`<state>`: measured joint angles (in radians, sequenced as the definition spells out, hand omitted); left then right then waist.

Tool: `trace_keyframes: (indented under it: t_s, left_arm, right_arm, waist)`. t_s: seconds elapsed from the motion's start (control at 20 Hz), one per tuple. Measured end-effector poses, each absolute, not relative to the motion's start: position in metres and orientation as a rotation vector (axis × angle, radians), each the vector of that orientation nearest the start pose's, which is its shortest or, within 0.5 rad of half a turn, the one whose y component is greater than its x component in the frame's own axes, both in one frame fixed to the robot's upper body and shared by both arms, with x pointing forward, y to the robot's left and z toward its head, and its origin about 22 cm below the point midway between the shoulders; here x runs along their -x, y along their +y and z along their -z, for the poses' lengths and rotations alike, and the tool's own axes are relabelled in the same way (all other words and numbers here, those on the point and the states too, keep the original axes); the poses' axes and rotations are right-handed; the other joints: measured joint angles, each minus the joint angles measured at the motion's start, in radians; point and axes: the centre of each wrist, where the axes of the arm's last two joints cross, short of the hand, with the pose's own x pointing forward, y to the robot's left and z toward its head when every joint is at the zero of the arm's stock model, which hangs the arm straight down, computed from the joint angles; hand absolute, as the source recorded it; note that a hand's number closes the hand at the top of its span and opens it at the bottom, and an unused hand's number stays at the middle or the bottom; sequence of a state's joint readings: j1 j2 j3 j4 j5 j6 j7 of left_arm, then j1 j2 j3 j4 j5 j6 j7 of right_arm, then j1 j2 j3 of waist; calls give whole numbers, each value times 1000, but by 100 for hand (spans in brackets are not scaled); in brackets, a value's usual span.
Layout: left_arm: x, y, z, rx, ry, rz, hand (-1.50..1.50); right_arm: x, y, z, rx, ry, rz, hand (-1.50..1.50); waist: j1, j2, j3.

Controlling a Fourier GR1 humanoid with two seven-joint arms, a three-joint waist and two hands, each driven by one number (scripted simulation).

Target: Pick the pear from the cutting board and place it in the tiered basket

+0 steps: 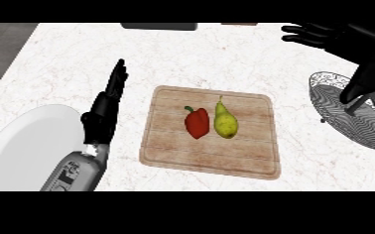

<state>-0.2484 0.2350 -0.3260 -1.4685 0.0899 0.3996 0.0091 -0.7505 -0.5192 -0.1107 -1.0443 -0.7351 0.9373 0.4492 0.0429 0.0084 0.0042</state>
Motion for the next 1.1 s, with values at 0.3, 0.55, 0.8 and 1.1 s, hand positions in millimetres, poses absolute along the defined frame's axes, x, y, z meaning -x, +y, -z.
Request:
trace_keyframes:
  t_s: [0.3, 0.55, 0.8, 1.1]
  left_arm:
    - [-287, 191, -32, -155, -1672, 142, 0]
    - [-285, 192, -27, -162, -1670, 134, 0]
    - [-286, 195, -28, -174, -1669, 120, 0]
    - [-281, 198, -30, -181, -1667, 113, 0]
  right_arm:
    - [-396, -278, -249, -425, -1406, -1224, -150]
    - [-397, -231, -266, -295, -1343, -1436, -150]
    - [-401, -197, -258, -253, -1293, -1532, -150]
    - [-401, -169, -259, -228, -1259, -1611, -150]
  waist:
    - [2, -1, -4]
    - [-7, -2, -5]
    - [-20, -4, -4]
    - [-30, -8, -5]
